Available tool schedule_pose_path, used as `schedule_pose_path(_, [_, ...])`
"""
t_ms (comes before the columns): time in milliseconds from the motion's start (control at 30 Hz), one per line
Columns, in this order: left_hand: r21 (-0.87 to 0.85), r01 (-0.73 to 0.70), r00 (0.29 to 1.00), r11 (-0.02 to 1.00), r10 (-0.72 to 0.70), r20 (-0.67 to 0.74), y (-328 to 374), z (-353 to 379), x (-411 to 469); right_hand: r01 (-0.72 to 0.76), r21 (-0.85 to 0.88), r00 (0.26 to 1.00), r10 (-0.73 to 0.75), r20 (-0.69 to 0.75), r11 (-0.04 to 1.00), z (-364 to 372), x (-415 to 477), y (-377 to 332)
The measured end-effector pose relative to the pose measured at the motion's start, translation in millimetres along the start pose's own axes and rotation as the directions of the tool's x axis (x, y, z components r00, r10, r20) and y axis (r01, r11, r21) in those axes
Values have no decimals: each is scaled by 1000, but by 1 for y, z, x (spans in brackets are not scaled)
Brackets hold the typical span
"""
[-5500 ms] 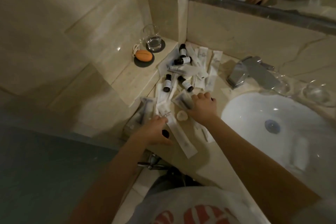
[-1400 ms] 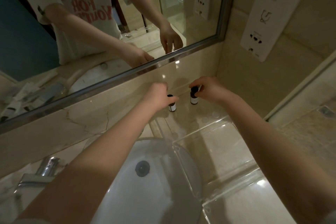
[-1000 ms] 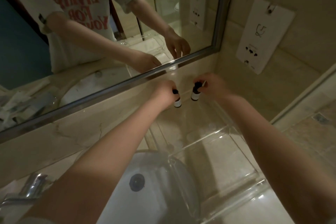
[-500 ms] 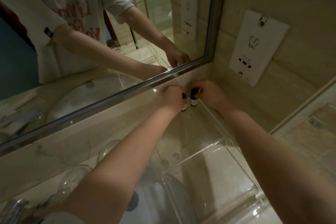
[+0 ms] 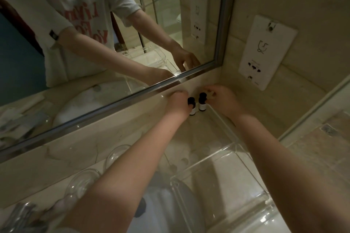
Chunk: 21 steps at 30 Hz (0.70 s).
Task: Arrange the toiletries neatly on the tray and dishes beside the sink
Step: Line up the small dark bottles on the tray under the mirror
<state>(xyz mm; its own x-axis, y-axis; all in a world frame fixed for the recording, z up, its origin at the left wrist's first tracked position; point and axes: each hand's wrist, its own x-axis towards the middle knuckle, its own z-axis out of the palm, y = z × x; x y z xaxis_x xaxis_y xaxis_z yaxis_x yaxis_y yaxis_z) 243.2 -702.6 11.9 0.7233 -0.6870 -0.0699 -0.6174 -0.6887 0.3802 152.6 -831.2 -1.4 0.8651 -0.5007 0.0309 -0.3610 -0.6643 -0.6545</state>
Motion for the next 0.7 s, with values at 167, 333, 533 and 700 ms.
schedule_pose_path(167, [11, 50, 998, 999, -50, -26, -12, -17, -38, -63, -82, 998, 64, 14, 995, -2, -31, -16])
schedule_pose_path(333, [4, 67, 996, 998, -67, -51, -19, -37, -100, 32, -176, 998, -41, -44, 984, -5, -90, -46])
schedule_pose_path(533, [156, 38, 994, 987, -21, -112, -32, -51, -184, 128, -217, 985, -150, -87, 968, 5, -159, -84])
schedule_pose_path(700, [173, 93, 988, 981, -70, -136, -61, -55, -250, 190, -219, 978, -203, -41, 957, 32, -212, -112])
